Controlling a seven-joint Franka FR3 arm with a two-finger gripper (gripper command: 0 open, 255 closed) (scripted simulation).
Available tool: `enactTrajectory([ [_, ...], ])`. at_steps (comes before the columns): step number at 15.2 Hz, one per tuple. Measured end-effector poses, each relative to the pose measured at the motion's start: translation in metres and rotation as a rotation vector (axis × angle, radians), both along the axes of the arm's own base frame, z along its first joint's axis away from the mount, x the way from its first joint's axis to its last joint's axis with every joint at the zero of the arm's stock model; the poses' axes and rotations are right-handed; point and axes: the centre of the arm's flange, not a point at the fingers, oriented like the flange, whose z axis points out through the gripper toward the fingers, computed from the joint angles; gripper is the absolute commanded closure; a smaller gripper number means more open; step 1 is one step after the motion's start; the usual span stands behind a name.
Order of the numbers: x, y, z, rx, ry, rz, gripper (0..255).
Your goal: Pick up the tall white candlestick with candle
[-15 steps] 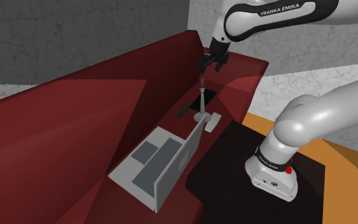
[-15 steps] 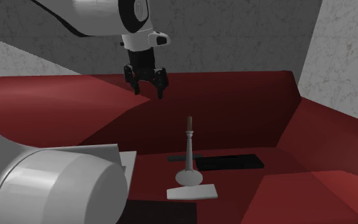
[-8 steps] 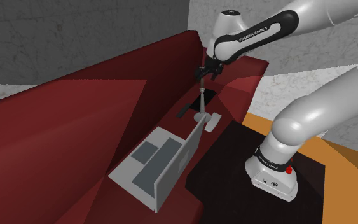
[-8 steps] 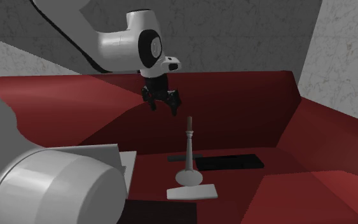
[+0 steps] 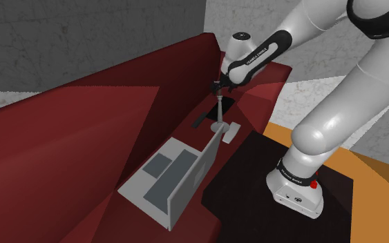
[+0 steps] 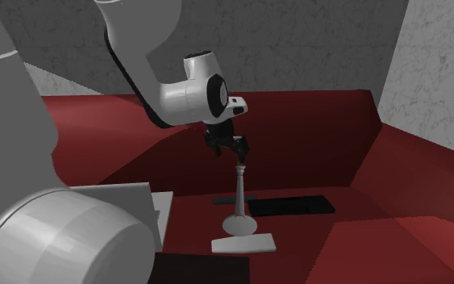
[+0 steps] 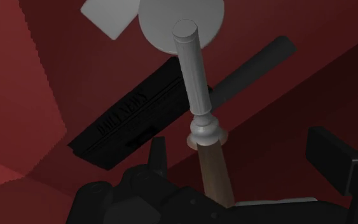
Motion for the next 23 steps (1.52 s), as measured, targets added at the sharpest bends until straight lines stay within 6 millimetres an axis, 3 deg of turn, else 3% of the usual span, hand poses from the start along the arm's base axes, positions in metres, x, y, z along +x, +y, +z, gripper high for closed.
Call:
enactTrajectory([
  [4,0.015,-0.021,-0.033,-0.03,-0.015,-0.042,0],
  [11,0.015,-0.024,-0.07,-0.033,-0.017,-0.047,0],
  [12,0.015,-0.024,-0.072,-0.033,-0.017,-0.047,255],
  [23,0.016,-0.024,-0.071,-0.033,-0.019,-0.047,255],
])
